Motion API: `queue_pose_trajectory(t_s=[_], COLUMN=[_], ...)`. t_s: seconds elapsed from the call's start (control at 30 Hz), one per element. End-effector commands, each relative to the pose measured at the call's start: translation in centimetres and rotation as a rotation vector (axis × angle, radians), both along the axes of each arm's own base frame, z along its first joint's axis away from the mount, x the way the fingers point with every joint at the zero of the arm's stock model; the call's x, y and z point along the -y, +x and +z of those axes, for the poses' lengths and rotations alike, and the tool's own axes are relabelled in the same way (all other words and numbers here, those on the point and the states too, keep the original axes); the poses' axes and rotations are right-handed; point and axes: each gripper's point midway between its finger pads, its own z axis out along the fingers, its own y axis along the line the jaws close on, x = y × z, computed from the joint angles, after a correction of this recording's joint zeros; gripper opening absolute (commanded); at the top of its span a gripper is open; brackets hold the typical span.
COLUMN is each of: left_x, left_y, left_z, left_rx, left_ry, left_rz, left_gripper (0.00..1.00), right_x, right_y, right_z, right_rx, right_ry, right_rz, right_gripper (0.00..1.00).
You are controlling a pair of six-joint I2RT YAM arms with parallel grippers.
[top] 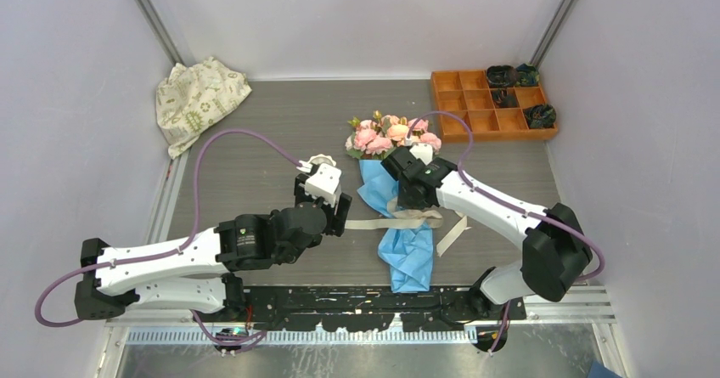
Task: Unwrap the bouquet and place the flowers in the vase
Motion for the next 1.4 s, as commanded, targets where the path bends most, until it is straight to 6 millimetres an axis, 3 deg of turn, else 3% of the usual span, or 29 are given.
queue_pose_trajectory(t_s=[0.0, 0.1, 0.17, 0.43, 0.6, 0.77, 0.83, 0.93, 1.07, 1.17, 1.37], left_x=[-0.4, -0.7, -0.8, -0.7, -0.7, -0.9, -0.8, -0.8, -0.9, -1.2, -0.8], left_y=[0.3, 0.3, 0.2, 0.4, 0.4, 0.4, 0.3, 0.3, 0.2, 0.2, 0.3], left_z=[1.6, 1.7, 1.8, 1.7, 1.5, 1.3, 1.2, 1.0, 0.8, 0.7, 0.6], left_rx=[0.016, 0.017, 0.018, 0.023, 0.020, 0.023, 0.022, 0.016, 0.010, 0.009, 0.016], left_ry=[-0.051, -0.053, -0.057, -0.050, -0.044, -0.043, -0.038, -0.033, -0.036, -0.036, -0.031], left_rz=[0.027, 0.032, 0.032, 0.037, 0.036, 0.039, 0.035, 0.035, 0.037, 0.041, 0.042], left_gripper=[0.65, 0.65, 0.65, 0.65, 0.65, 0.65, 0.65, 0.65, 0.65, 0.65, 0.65], right_x=[-0.2, -0.5, -0.9, -4.0, -5.6, -5.8, -6.1, -5.3, -3.8, -3.8, -5.9], right_y=[0.2, 0.2, 0.5, 4.3, 7.0, 10.2, 11.4, 13.1, 13.3, 11.5, 5.1], right_z=[1.2, 2.3, 4.1, 14.3, 16.1, 18.1, 18.2, 17.8, 16.2, 14.5, 8.5], right_rx=[0.029, 0.042, 0.074, 0.284, 0.342, 0.423, 0.426, 0.413, 0.375, 0.333, 0.183], right_ry=[0.034, 0.059, 0.089, 0.229, 0.213, 0.141, 0.122, 0.083, 0.064, 0.110, 0.198], right_rz=[-0.014, -0.013, -0.002, 0.051, 0.082, 0.071, 0.064, 0.015, -0.044, -0.020, 0.091], right_gripper=[0.06, 0.01, 0.01, 0.01, 0.01, 0.01, 0.08, 0.33, 0.39, 0.40, 0.40])
